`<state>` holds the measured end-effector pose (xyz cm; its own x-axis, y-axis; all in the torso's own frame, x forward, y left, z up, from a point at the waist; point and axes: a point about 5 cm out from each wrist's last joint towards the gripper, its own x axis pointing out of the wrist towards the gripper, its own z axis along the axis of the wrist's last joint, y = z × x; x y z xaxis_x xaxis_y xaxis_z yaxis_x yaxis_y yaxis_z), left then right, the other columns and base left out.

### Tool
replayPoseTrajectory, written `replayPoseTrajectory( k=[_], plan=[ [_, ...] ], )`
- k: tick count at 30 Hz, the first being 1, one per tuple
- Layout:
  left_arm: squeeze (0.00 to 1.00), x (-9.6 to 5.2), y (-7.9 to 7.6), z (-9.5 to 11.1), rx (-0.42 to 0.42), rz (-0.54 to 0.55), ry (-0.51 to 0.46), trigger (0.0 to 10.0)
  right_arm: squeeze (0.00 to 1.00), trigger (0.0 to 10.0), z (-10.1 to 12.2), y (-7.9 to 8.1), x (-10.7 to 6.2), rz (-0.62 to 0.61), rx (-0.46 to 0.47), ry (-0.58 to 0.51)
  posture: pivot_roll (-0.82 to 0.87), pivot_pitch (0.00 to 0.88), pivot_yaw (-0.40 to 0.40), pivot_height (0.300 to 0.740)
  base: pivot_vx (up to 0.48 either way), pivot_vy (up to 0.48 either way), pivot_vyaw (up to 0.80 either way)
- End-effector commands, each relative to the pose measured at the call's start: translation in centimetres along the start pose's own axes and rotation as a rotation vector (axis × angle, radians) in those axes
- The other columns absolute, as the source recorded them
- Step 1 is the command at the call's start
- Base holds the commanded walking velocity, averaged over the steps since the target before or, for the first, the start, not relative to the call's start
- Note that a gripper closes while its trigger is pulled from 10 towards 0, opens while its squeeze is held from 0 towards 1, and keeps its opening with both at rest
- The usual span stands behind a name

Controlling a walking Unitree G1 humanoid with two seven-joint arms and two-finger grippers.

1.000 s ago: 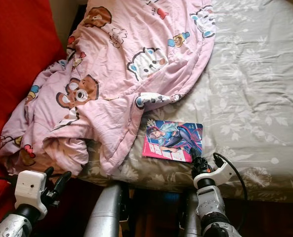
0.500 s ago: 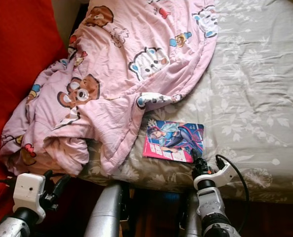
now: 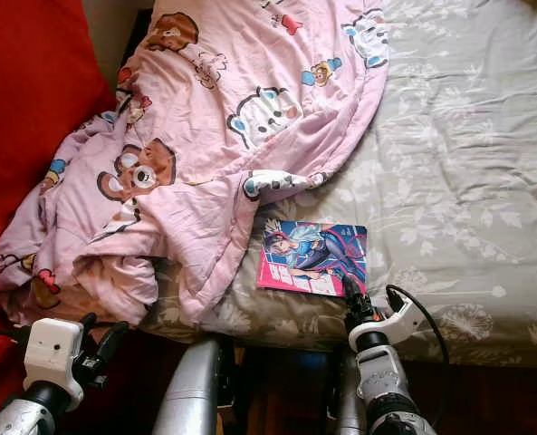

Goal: Clean up the room

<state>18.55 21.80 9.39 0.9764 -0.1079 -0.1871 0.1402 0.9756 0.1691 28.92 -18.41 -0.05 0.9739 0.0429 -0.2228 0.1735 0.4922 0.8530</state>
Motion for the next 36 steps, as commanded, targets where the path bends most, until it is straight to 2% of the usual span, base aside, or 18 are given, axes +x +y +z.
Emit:
replayPoseTrajectory(
  k=[1, 13, 20, 28, 32, 36],
  plan=[
    [0.0, -0.6, 0.6, -0.5, 0.024, 0.018, 0.035, 10.0, 0.0, 0.0, -3.1, -1.1, -1.3, -0.058, 0.056, 0.105, 0.29, 0.413, 0.179, 0.623, 0.0, 0.0, 0.0],
    [0.0, 0.3, 0.7, -0.7, 0.023, 0.022, 0.028, 10.0, 0.0, 0.0, -2.5, -1.0, -0.9, -0.081, 0.053, 0.054, 0.29, 0.36, 0.173, 0.623, 0.0, 0.0, 0.0],
    [0.0, 1.2, 0.8, -1.3, 0.003, 0.035, 0.032, 10.0, 0.0, 0.0, -0.6, -0.8, -0.4, -0.092, 0.072, -0.047, 0.27, 0.315, 0.163, 0.623, 0.0, 0.0, 0.0],
    [0.0, 2.7, 0.8, -1.5, -0.003, 0.04, 0.014, 10.0, 0.0, 0.0, 1.2, -0.8, -0.2, -0.107, 0.039, -0.139, 0.24, 0.265, 0.145, 0.623, 0.0, 0.0, 0.0],
    [0.0, 3.6, 0.8, -1.4, -0.009, 0.045, -0.006, 10.0, 0.0, 0.0, 2.1, -0.6, -0.2, -0.109, 0.012, -0.219, 0.21, 0.237, 0.133, 0.623, 0.0, 0.0, 0.0],
    [0.0, 5.1, 0.7, -1.3, -0.016, 0.049, -0.028, 10.0, 0.0, 0.0, 2.7, -1.1, -0.9, -0.157, -0.021, -0.302, 0.17, 0.2, 0.117, 0.623, 0.0, 0.0, 0.0]
  ],
)
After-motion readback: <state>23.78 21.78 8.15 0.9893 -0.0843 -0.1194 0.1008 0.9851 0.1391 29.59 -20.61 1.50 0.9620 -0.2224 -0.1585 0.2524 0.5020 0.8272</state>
